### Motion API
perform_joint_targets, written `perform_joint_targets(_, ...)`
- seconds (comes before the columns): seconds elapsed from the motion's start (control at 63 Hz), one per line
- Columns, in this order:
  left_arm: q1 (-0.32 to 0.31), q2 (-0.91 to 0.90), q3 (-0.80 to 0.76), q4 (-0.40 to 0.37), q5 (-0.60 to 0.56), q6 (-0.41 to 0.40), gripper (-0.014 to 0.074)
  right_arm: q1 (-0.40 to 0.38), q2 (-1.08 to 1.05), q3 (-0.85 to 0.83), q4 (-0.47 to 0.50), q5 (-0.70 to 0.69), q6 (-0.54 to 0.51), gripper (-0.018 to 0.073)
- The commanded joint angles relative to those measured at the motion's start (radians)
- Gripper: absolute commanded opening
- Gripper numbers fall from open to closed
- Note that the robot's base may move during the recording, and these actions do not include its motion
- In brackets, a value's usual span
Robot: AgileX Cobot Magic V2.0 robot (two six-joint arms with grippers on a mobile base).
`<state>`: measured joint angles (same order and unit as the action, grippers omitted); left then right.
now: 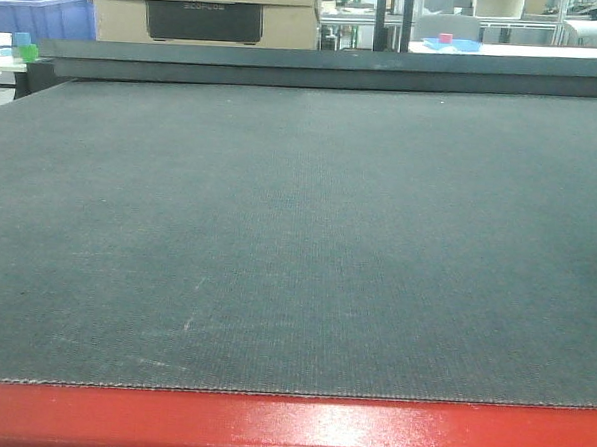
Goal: Grab PVC pipe and place in blue bin
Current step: 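Lift both held white pipes up off the table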
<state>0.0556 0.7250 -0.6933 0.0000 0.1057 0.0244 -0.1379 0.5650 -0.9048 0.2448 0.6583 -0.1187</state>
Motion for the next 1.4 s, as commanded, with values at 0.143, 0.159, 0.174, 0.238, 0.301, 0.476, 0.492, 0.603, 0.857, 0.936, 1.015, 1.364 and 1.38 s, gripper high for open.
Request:
perform_joint_targets(0.143, -0.004, -0.170, 0.095, -0.024, -0.002, -0.003, -0.0111, 0.000, -0.075, 0.000, -0.035, 0.006, -0.003, -0.0168)
perform_joint_targets(0.159, -0.004, -0.180, 0.098, -0.026, 0.000, -0.003, -0.0111, 0.000, -0.080, 0.000, -0.037, 0.018, -0.003, -0.0168)
perform_joint_targets(0.174, -0.004, -0.194, 0.102, -0.031, 0.006, -0.003, -0.0111, 0.000, -0.083, 0.000, -0.040, 0.027, -0.003, -0.0168)
perform_joint_targets(0.238, -0.004, -0.229, 0.106, -0.040, 0.042, -0.003, -0.0111, 0.000, -0.100, 0.000, -0.049, 0.064, -0.003, -0.0168)
perform_joint_targets(0.301, -0.004, -0.266, 0.106, -0.040, 0.078, -0.003, -0.0111, 0.000, -0.117, 0.000, -0.053, 0.090, -0.003, -0.0168)
perform_joint_targets(0.476, -0.004, -0.335, 0.106, -0.040, 0.109, -0.003, -0.0111, 0.000, -0.169, 0.002, -0.062, 0.066, -0.003, -0.0168)
perform_joint_targets(0.492, -0.004, -0.338, 0.106, -0.040, 0.109, -0.003, -0.0111, 0.000, -0.170, 0.002, -0.064, 0.066, -0.003, -0.0168)
perform_joint_targets(0.603, -0.004, -0.349, 0.106, -0.040, 0.111, -0.003, -0.0111, 0.000, -0.172, 0.002, -0.064, 0.066, -0.003, -0.0168)
perform_joint_targets(0.857, -0.004, -0.350, 0.106, -0.040, 0.115, -0.003, -0.0111, 0.000, -0.172, 0.002, -0.064, 0.062, -0.003, -0.0168)
perform_joint_targets(0.936, -0.004, -0.350, 0.106, -0.040, 0.115, -0.003, -0.0111, 0.000, -0.172, 0.002, -0.064, 0.054, -0.003, -0.0168)
perform_joint_targets(1.015, -0.004, -0.350, 0.106, -0.040, 0.118, -0.003, -0.0111, 0.000, -0.172, 0.002, -0.064, 0.054, -0.003, -0.0168)
perform_joint_targets(1.364, -0.004, -0.350, 0.106, -0.040, 0.118, -0.003, -0.0111, 0.000, -0.172, 0.002, -0.064, 0.052, -0.003, -0.0168)
perform_joint_targets(1.38, -0.004, -0.350, 0.106, -0.040, 0.118, -0.003, -0.0111, 0.000, -0.172, 0.002, -0.064, 0.052, -0.003, -0.0168)
